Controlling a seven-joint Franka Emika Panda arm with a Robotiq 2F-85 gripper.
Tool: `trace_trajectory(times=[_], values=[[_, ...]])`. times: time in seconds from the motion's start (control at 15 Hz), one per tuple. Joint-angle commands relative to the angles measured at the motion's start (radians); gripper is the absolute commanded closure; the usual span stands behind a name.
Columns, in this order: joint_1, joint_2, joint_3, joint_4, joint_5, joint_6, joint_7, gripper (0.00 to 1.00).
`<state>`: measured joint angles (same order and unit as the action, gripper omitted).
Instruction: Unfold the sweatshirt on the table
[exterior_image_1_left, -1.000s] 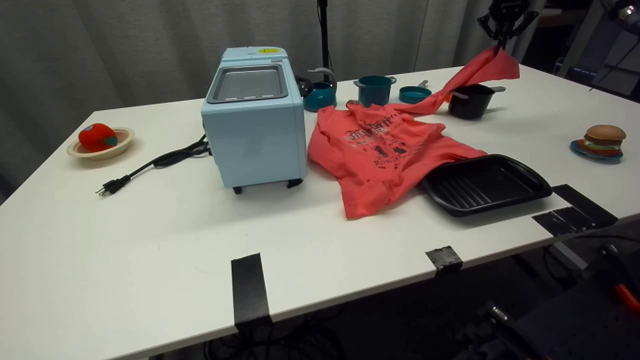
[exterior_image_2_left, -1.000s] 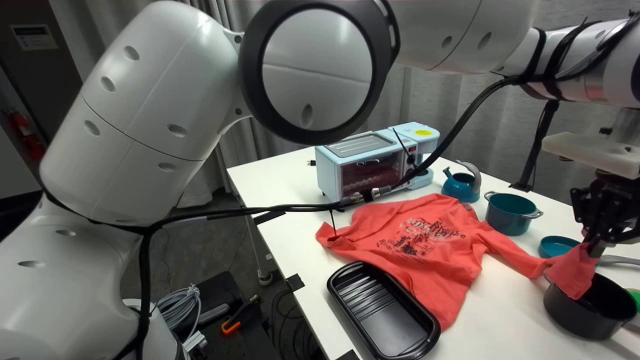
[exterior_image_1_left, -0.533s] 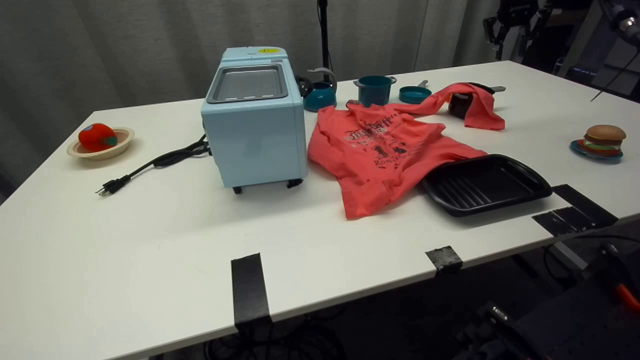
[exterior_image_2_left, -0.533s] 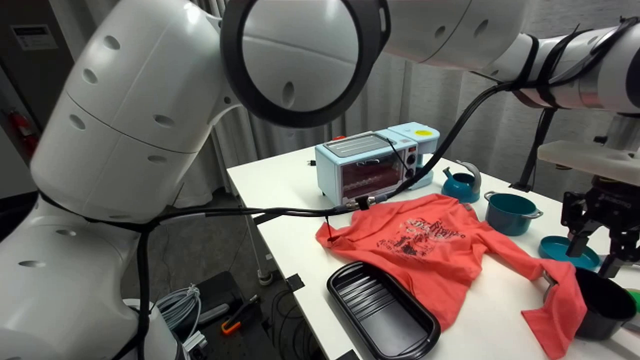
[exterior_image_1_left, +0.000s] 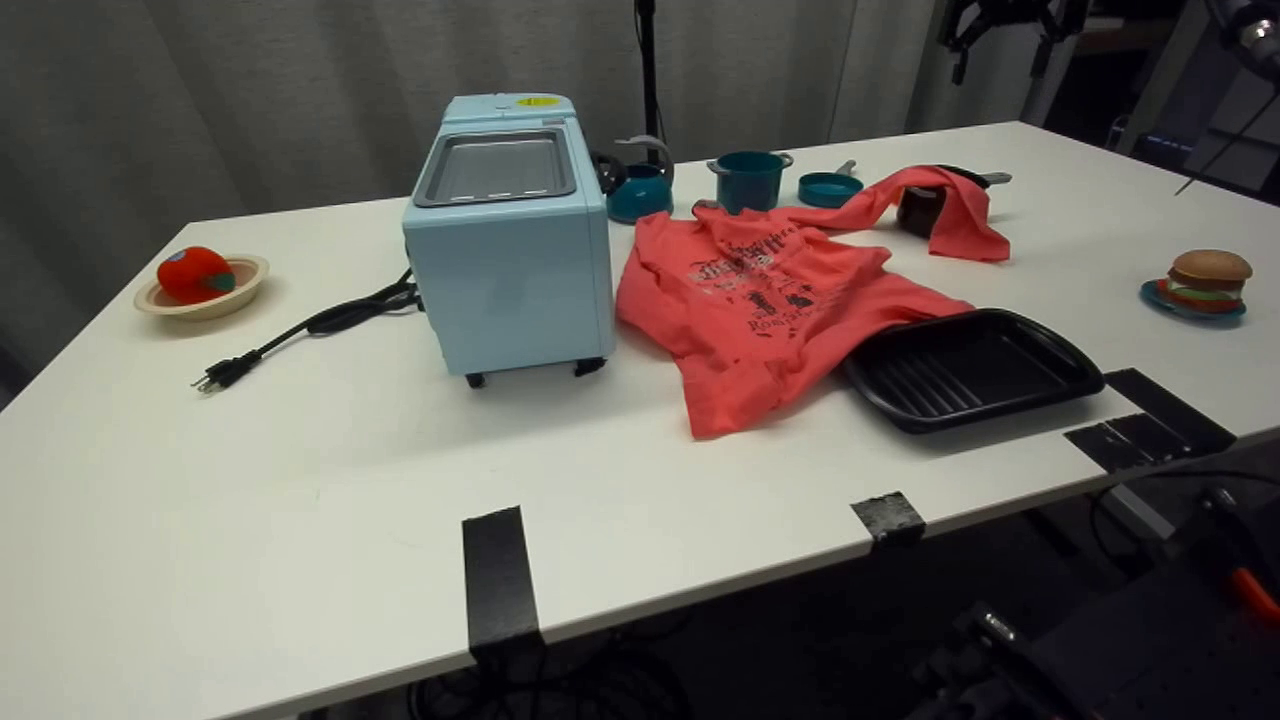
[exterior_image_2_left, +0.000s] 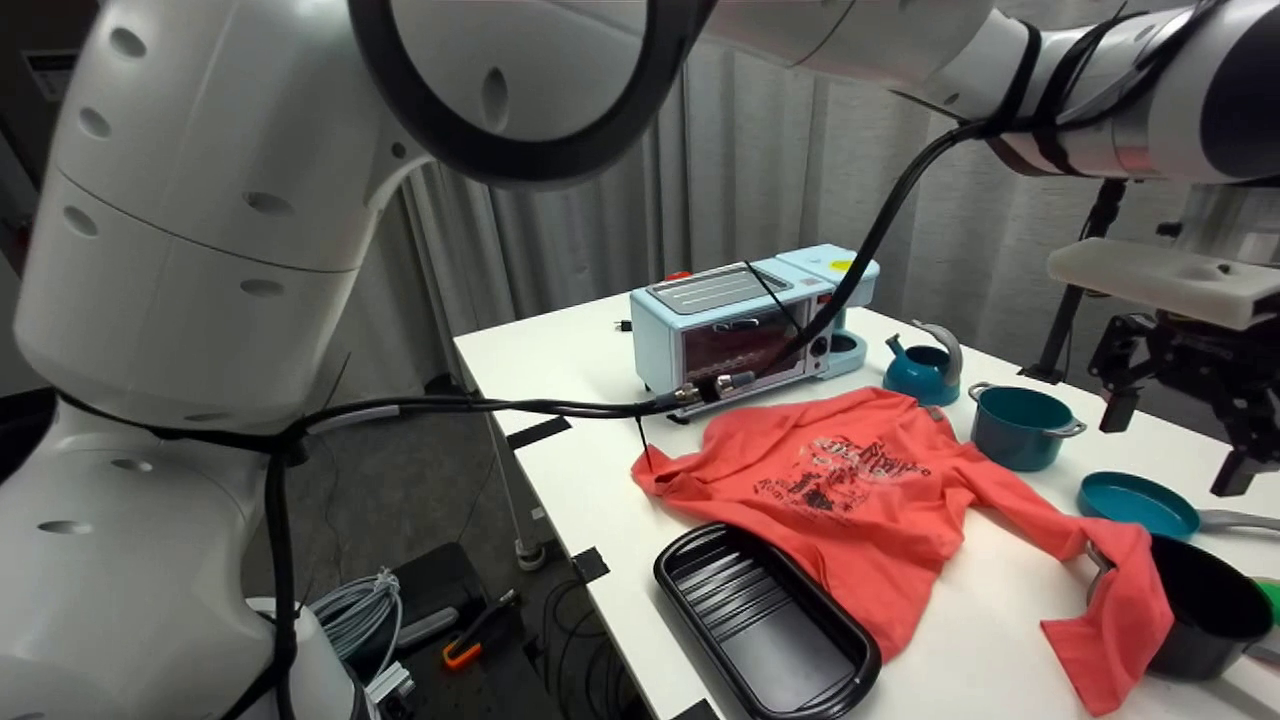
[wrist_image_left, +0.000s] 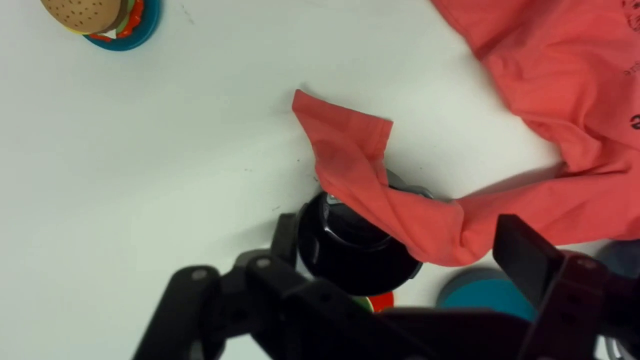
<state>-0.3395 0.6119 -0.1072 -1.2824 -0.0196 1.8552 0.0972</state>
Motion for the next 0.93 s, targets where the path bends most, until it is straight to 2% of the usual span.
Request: trace_trajectory(times=[0.0, 0.07, 0.13, 0.4, 0.87], values=[[-0.011, -0.121, 0.052, -0.133, 0.069, 0.057, -0.08, 0.0], [-0.014, -0.148, 0.068, -0.161, 0.093, 0.064, -0.106, 0.0], [0.007, -0.169, 0.049, -0.179, 0.135, 0.061, -0.146, 0.0], [0.02, -0.259, 0.055, -0.256, 0.222, 0.055, -0.254, 0.0], [0.021, -0.424, 0.036, -0.384, 0.358, 0.067, -0.403, 0.0]])
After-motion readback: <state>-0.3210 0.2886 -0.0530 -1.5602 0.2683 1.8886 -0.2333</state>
